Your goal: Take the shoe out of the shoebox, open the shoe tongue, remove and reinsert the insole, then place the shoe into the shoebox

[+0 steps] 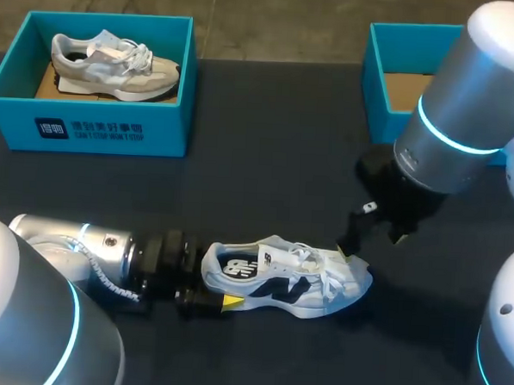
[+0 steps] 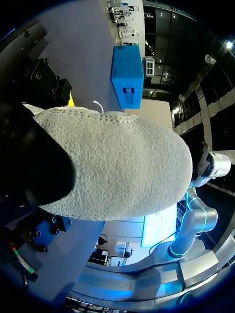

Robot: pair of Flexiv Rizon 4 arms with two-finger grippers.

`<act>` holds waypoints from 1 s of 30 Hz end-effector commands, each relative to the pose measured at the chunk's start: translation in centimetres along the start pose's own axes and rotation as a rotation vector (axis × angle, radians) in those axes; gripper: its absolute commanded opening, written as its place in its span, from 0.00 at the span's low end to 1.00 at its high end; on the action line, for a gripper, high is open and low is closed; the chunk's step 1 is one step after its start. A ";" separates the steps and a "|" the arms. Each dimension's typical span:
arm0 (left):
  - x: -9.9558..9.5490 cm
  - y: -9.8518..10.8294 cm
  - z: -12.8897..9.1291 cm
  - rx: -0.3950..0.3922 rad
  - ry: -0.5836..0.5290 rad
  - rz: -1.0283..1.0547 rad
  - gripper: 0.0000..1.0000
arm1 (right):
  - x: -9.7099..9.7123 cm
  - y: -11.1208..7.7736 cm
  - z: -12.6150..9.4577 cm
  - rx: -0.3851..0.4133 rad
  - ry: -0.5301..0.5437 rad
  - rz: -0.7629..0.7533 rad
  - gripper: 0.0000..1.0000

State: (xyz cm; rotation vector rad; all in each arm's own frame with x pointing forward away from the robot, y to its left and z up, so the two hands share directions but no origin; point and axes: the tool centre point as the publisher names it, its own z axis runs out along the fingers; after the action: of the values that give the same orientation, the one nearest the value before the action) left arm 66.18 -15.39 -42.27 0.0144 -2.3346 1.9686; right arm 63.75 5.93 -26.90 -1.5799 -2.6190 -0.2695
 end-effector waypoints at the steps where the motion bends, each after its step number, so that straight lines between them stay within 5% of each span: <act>1: 0.1 0.0 -0.1 0.000 -0.004 0.001 0.00 | 0.0 0.1 0.2 0.001 0.001 0.001 1.00; 7: 0.1 0.0 -0.1 0.000 -0.004 0.001 0.00 | 0.0 0.1 0.2 0.001 0.001 0.001 1.00; 20: 0.1 0.0 -0.1 0.000 -0.004 0.001 0.00 | 6.1 1.7 1.9 0.004 -0.178 0.179 1.00; 30: 0.1 0.0 -0.1 0.000 -0.004 0.001 0.00 | 7.2 3.4 2.9 0.047 -0.129 0.232 1.00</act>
State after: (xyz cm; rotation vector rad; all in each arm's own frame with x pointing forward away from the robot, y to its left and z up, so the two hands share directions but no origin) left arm 66.18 -15.38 -42.27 0.0143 -2.3344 1.9687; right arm 62.90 12.41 -27.49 -1.9131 -2.4655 -0.1758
